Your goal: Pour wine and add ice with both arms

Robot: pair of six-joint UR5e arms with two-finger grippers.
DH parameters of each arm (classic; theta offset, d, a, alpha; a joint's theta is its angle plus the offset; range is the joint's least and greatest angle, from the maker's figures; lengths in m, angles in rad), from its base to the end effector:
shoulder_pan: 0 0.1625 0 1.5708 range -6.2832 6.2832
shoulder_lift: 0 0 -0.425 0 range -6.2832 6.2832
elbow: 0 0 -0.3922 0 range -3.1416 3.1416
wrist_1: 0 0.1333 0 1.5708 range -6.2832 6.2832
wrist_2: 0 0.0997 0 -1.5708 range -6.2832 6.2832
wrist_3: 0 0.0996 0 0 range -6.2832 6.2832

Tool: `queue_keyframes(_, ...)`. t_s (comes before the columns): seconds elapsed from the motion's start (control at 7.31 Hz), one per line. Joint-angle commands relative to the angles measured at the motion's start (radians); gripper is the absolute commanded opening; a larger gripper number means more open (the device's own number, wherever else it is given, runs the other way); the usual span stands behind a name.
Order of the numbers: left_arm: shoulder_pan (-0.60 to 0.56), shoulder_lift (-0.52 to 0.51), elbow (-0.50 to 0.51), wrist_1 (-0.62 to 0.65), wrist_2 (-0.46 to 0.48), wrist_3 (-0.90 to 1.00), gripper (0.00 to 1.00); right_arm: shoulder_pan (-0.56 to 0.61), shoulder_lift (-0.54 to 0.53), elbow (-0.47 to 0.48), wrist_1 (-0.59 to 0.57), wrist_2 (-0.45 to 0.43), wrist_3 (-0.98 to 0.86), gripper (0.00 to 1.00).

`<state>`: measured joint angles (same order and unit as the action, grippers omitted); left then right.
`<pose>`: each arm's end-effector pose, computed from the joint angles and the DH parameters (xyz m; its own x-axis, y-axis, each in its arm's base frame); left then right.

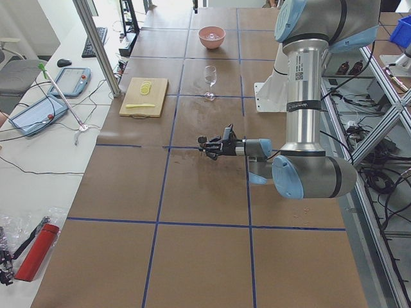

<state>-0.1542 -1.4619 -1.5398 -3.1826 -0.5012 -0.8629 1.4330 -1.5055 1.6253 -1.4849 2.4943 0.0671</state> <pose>0.3610 -0.2794 0.5452 0.6828 0.2100 -0.6997 0.6478 0.2687 0.7128 -0.0190 -0.5294 0.5782 0.5827 -0.1787 0.7928 0.0956 0.9838 0.1514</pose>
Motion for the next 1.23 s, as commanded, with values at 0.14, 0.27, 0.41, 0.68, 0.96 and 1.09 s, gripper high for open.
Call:
queue_keyframes(0.14, 0.001, -0.115, -0.060, 0.001, -0.014, 0.217, 0.00, 0.000, 0.002, -0.002, 0.000, 0.000, 0.000, 1.00)
queue_keyframes(0.27, 0.001, -0.182, -0.062, 0.006, -0.014, 0.296, 0.00, 0.000, 0.002, -0.004, 0.000, 0.000, -0.001, 1.00)
queue_keyframes(0.41, 0.001, -0.257, -0.062, 0.018, -0.016, 0.373, 0.00, 0.000, 0.004, -0.004, -0.002, 0.000, -0.001, 1.00)
queue_keyframes(0.68, 0.014, -0.390, -0.062, 0.064, -0.014, 0.480, 0.00, 0.000, 0.004, 0.001, 0.000, -0.002, -0.001, 1.00)
queue_keyframes(0.96, 0.022, -0.416, -0.156, 0.264, -0.014, 0.542, 0.00, 0.000, 0.004, 0.001, 0.000, -0.002, -0.003, 1.00)
queue_keyframes(1.09, 0.024, -0.417, -0.186, 0.329, -0.014, 0.597, 0.00, 0.000, 0.004, 0.001, 0.000, 0.000, -0.003, 1.00)
